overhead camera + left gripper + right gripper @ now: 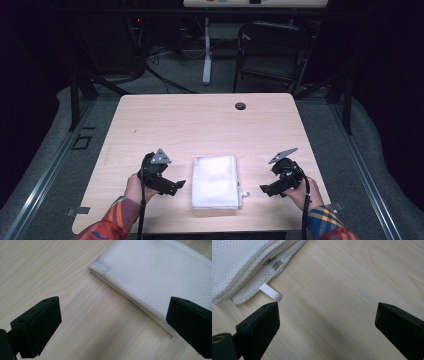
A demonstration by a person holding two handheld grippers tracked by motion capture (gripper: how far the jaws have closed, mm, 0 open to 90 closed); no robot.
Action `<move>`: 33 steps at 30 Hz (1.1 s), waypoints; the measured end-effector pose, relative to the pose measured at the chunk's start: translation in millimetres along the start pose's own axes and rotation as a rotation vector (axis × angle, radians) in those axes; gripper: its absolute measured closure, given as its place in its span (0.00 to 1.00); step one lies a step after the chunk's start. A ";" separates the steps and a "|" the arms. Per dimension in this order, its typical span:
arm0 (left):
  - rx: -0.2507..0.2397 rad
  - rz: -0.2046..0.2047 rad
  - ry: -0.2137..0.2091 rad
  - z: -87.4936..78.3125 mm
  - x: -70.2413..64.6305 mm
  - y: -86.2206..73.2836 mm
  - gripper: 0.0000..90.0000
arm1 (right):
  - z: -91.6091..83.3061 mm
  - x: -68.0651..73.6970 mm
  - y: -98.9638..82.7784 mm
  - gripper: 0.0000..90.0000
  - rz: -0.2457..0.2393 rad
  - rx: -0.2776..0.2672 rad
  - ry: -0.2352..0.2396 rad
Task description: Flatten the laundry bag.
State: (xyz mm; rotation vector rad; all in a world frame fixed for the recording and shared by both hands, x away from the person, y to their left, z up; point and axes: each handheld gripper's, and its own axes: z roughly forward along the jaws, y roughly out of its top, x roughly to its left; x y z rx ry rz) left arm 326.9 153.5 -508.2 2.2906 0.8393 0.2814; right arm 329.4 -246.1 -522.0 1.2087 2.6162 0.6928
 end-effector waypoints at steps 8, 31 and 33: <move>0.010 0.087 -0.078 16.7 -28.0 10.0 0.03 | 0.8 1.6 1.3 0.07 -0.014 0.018 0.002; 0.184 0.293 -0.209 62.6 -80.5 15.9 0.19 | 5.1 5.1 3.1 0.10 -0.025 0.048 0.013; 0.210 0.321 -0.195 67.0 -81.0 14.4 0.21 | 5.4 5.2 3.0 0.10 -0.025 0.050 0.014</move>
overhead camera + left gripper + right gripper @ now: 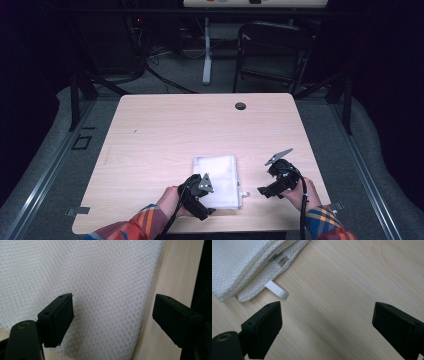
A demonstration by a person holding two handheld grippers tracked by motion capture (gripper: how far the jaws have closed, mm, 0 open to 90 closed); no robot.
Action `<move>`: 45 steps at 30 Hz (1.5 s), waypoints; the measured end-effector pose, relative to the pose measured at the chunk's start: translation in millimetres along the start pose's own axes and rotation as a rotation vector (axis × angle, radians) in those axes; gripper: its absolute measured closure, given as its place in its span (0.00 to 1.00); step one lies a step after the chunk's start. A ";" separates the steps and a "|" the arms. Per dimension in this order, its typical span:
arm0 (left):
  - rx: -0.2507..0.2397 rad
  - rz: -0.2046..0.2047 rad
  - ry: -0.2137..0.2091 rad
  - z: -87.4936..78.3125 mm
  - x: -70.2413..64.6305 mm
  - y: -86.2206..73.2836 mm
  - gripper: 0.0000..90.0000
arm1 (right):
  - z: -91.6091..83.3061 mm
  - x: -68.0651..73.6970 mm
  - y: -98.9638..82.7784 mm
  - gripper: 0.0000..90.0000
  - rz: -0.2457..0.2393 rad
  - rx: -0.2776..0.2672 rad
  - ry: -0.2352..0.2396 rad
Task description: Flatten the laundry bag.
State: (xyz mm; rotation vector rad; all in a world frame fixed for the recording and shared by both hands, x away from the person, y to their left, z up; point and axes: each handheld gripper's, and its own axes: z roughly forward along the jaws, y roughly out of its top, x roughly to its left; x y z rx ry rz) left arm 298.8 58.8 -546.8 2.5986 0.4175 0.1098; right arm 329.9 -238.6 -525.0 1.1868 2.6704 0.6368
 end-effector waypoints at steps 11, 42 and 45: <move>0.007 0.029 0.007 3.7 0.3 -3.9 0.49 | 2.1 1.4 0.0 0.11 0.003 0.010 0.020; -0.107 -0.036 0.037 -13.8 9.4 -6.0 0.89 | 5.3 31.2 9.9 0.85 -0.111 -0.062 0.136; -0.119 -0.049 0.038 -16.0 10.6 -5.8 0.89 | 7.4 35.8 11.5 0.89 -0.126 -0.052 0.152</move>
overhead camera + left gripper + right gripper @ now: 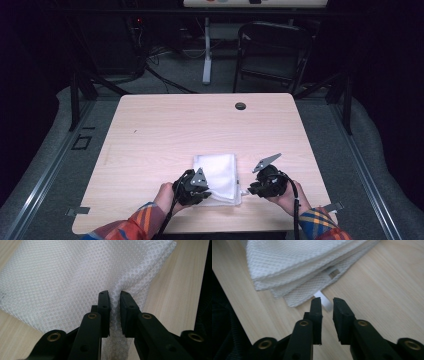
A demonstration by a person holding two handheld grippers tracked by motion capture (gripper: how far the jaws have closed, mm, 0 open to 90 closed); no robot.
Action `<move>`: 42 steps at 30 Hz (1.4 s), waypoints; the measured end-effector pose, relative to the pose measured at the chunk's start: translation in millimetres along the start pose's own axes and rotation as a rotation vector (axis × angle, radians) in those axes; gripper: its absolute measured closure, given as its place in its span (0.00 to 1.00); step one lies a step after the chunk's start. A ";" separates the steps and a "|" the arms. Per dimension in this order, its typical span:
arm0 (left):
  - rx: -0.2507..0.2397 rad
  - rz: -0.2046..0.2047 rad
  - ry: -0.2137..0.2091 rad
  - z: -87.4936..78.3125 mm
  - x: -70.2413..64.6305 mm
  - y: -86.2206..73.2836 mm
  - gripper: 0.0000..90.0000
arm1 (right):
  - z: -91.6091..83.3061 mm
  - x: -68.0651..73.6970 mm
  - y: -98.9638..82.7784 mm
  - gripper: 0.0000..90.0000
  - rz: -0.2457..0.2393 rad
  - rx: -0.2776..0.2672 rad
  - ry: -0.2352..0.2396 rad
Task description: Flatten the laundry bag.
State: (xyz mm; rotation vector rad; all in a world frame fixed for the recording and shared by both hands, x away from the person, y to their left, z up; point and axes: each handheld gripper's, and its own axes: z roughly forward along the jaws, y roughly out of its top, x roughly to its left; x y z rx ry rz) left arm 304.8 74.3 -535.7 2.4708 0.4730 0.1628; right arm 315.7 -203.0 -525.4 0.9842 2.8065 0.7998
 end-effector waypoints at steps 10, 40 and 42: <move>-0.045 -0.036 0.012 -7.8 3.9 2.3 0.89 | 14.1 18.6 10.1 0.95 -0.064 -0.002 0.032; -0.022 -0.068 0.009 -6.6 8.0 1.0 0.89 | 53.6 22.6 22.1 1.00 -0.087 -0.017 0.037; -0.023 -0.069 0.012 -7.0 8.4 1.2 0.89 | 54.6 22.0 20.8 1.00 -0.075 -0.034 0.044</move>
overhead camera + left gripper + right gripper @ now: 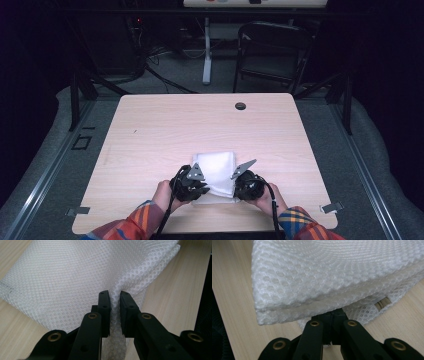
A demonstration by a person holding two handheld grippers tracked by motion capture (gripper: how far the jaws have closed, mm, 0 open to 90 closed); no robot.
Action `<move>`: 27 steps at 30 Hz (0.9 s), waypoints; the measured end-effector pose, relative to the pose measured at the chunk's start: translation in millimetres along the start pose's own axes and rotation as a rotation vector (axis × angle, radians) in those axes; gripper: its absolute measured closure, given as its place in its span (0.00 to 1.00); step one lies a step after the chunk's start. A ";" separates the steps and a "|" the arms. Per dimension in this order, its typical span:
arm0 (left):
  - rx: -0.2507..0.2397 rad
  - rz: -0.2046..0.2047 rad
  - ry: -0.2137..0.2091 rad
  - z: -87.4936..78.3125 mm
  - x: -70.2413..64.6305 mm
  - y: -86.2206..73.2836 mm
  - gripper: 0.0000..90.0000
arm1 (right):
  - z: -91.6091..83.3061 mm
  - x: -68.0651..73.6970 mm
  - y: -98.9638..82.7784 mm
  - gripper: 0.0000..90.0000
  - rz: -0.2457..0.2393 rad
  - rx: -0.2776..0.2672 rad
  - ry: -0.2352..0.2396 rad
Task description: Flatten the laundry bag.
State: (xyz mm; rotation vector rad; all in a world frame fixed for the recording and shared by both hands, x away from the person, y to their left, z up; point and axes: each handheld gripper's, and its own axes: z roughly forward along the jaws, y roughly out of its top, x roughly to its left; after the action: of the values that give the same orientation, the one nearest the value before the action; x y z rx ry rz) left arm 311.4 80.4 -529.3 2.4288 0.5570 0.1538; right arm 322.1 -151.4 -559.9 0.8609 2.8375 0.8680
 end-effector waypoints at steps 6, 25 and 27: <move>-0.007 -0.019 0.009 -2.5 3.8 0.5 0.89 | -0.3 -1.1 -1.2 1.00 -0.019 -0.002 0.004; -0.034 -0.060 0.045 -15.2 19.7 8.1 0.89 | 0.2 2.2 -1.7 1.00 -0.048 -0.009 -0.011; -0.036 -0.061 0.054 -16.0 21.0 10.0 0.90 | 0.3 2.1 -1.8 1.00 -0.048 -0.010 -0.010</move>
State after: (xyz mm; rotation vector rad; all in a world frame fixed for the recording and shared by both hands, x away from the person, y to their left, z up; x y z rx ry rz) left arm 330.1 91.3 -511.1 2.3755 0.6460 0.2024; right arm 319.5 -151.4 -560.8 0.7900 2.8300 0.8683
